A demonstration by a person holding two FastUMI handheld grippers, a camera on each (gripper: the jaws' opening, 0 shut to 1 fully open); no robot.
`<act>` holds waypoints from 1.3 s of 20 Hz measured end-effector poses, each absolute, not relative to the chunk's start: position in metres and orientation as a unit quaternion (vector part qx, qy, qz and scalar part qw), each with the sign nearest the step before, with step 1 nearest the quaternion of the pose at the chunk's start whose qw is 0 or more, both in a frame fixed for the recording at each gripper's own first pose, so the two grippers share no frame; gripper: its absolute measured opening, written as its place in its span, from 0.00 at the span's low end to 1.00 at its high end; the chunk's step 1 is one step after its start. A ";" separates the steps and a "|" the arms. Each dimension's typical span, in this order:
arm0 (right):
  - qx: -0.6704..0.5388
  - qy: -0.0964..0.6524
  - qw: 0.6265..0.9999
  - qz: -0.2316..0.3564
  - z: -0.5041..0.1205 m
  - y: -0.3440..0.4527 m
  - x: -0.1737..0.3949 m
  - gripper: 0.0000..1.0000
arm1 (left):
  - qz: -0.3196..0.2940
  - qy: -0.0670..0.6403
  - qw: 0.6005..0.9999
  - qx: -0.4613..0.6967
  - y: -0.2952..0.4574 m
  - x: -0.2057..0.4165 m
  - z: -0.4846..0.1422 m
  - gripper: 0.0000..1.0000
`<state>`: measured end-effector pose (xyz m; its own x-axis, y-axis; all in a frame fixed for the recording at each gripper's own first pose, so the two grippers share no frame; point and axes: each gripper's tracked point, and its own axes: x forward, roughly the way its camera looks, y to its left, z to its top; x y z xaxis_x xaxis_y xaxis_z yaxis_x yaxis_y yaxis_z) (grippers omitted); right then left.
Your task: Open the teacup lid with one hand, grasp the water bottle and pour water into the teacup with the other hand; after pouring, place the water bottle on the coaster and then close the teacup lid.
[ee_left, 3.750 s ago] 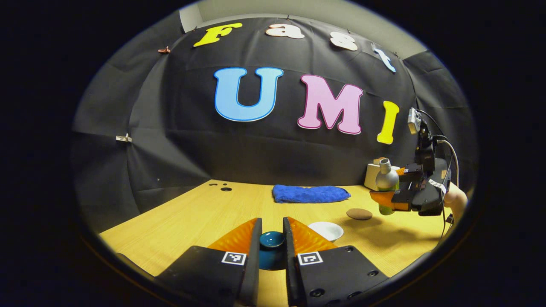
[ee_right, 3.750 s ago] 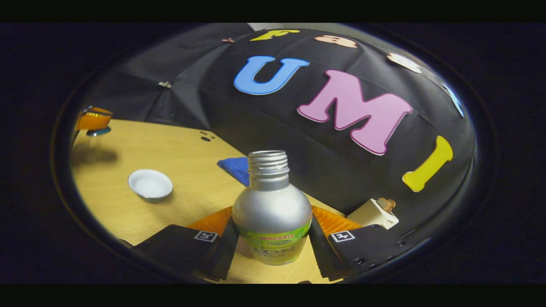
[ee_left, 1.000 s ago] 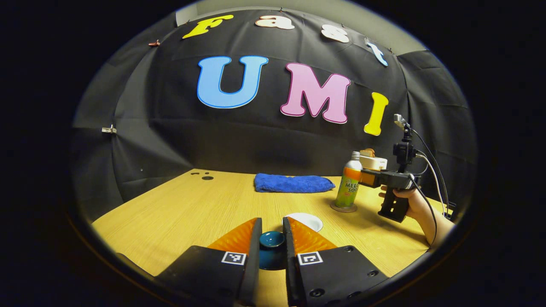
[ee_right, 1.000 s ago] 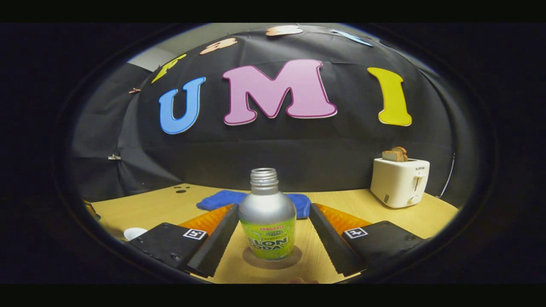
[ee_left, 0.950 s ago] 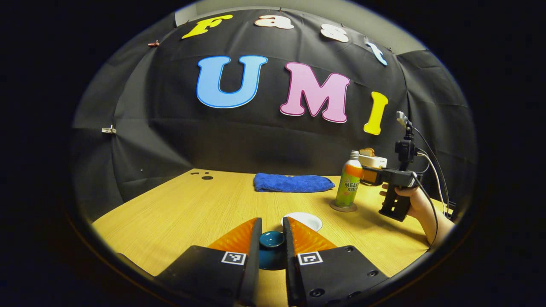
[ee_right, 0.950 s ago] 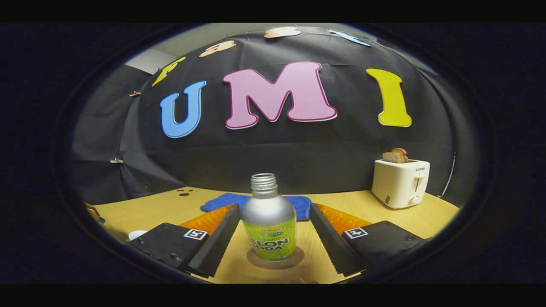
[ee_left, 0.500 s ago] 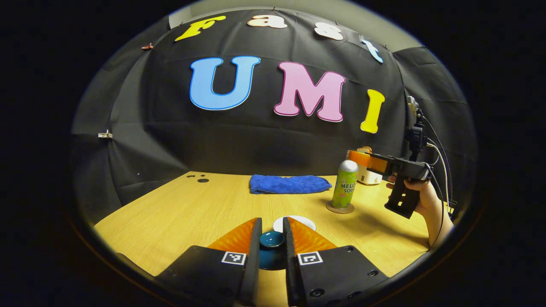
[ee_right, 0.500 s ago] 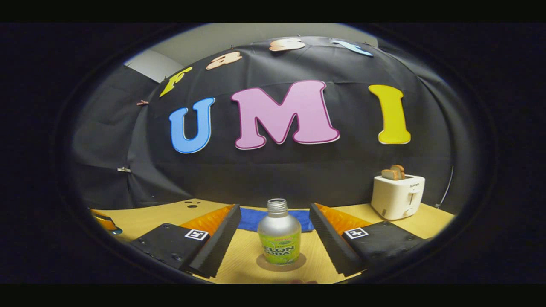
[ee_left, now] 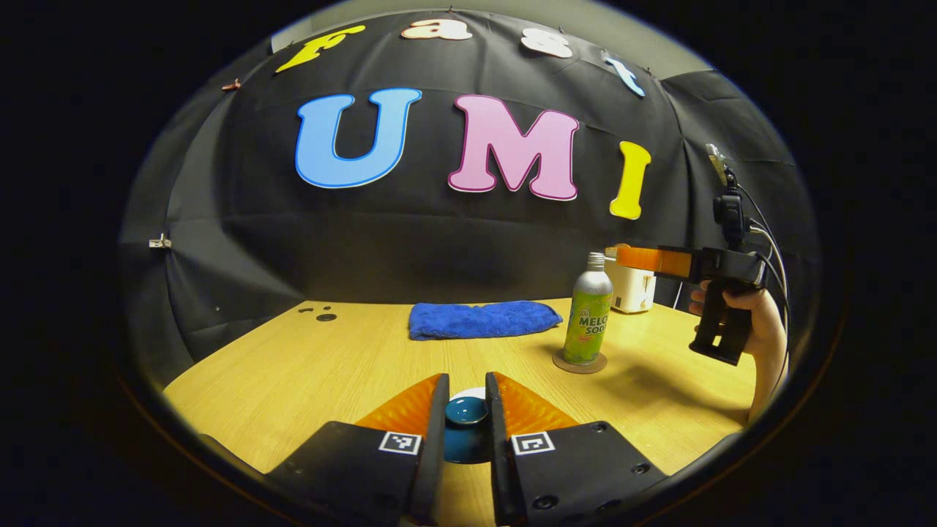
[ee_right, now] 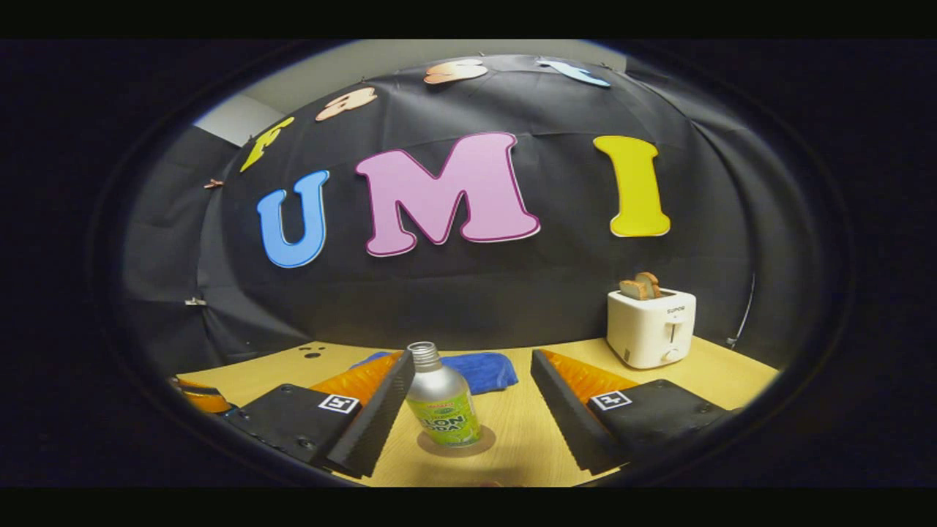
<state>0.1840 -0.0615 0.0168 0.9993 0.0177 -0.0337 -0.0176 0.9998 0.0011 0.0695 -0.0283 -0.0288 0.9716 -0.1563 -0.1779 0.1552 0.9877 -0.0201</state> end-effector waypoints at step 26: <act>-0.012 0.023 0.999 0.024 0.010 -0.041 0.183 0.98 | -0.099 0.127 0.987 0.016 -0.055 0.114 -0.070 0.34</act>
